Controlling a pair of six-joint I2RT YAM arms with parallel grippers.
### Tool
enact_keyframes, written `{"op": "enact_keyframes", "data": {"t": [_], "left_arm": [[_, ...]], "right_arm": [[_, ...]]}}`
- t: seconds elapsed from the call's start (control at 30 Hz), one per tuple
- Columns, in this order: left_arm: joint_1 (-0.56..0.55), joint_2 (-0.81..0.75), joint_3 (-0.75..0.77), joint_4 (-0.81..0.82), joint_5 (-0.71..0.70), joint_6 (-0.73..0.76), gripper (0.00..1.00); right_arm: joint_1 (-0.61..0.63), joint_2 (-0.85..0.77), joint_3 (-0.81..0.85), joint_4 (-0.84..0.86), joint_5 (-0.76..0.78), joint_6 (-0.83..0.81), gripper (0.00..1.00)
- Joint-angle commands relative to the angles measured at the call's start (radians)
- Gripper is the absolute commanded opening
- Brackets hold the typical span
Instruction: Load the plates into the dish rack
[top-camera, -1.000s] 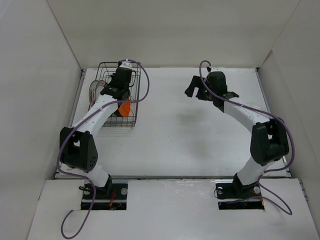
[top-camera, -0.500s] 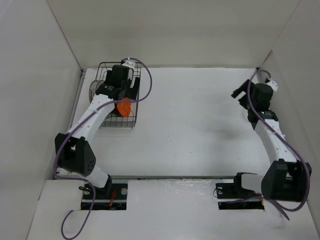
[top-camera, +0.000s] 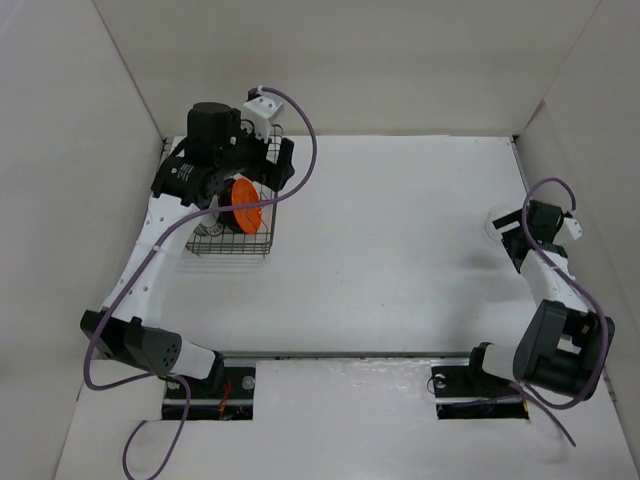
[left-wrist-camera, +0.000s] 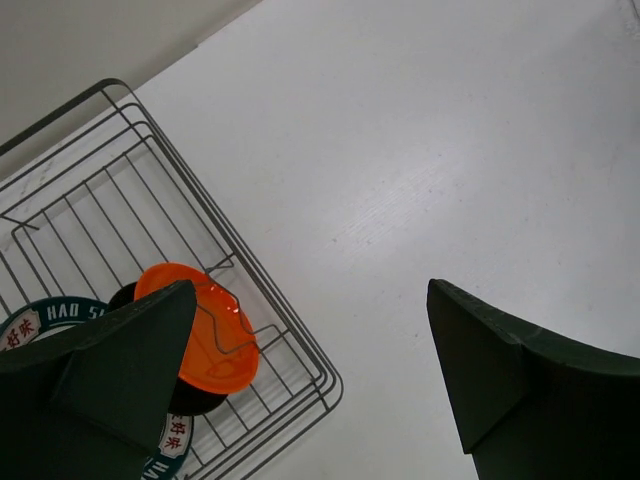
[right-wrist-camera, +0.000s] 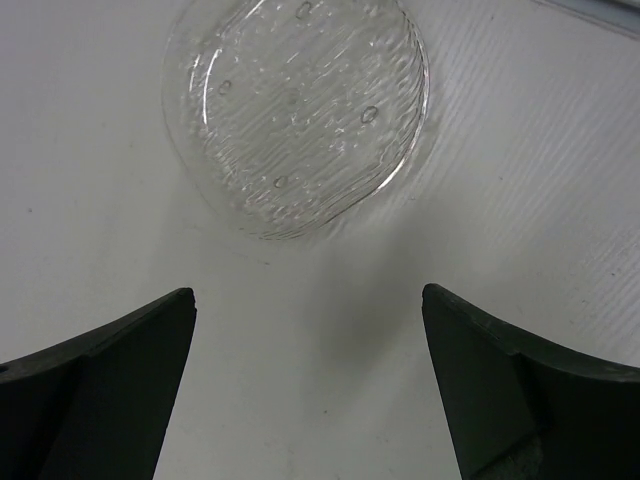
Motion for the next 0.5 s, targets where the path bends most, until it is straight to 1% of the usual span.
{"op": "enact_keyframes", "data": {"t": [0.0, 0.2, 0.47], "left_arm": [[-0.003, -0.002, -0.004, -0.036, 0.069, 0.042, 1.00], [-0.003, -0.020, -0.013, -0.045, 0.069, 0.051, 1.00], [-0.003, -0.029, -0.013, -0.045, 0.118, 0.051, 1.00]], "right_arm": [[-0.017, 0.054, 0.024, 0.026, -0.009, 0.053, 0.99], [-0.017, 0.146, 0.045, 0.037, -0.009, 0.084, 0.97], [-0.026, 0.231, 0.079, 0.046, 0.048, 0.122, 0.96]]}}
